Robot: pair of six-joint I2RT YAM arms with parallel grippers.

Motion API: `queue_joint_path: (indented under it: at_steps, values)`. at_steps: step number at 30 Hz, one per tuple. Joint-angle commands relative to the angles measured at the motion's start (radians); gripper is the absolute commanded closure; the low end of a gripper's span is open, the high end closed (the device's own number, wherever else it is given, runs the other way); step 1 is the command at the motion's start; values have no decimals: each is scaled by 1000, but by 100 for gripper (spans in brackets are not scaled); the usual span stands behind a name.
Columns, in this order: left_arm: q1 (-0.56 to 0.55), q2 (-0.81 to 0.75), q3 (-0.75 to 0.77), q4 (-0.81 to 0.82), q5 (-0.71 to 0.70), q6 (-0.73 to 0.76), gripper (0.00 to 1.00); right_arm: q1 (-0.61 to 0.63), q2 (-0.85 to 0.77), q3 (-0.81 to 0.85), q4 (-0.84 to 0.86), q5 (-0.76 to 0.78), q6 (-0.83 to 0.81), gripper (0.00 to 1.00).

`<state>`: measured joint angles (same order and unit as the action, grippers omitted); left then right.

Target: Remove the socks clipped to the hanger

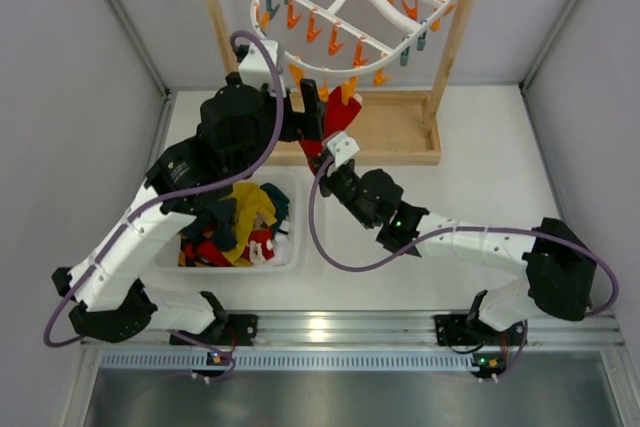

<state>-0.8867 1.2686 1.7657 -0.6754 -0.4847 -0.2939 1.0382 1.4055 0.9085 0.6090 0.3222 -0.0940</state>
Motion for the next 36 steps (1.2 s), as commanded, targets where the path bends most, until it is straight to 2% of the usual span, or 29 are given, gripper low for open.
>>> queue_joint_path:
  at_steps: [1,7,11,18,25,30,36]
  values:
    - [-3,79,118,19,-161,73,1,74,64,101,3,164,-88,100]
    - [-3,193,264,14,-198,150,1,134,139,176,14,228,-147,100]
    - [-3,256,271,13,-209,179,2,146,167,222,-12,238,-167,100]
    - [-3,305,262,14,-429,205,7,149,184,231,-15,241,-174,100]
    - [-1,322,264,14,-535,223,11,157,217,244,-11,224,-165,100]
    - [21,310,247,14,-529,190,16,157,239,256,-11,219,-161,100]
    - [74,344,248,16,-454,167,19,163,247,265,-14,212,-161,100]
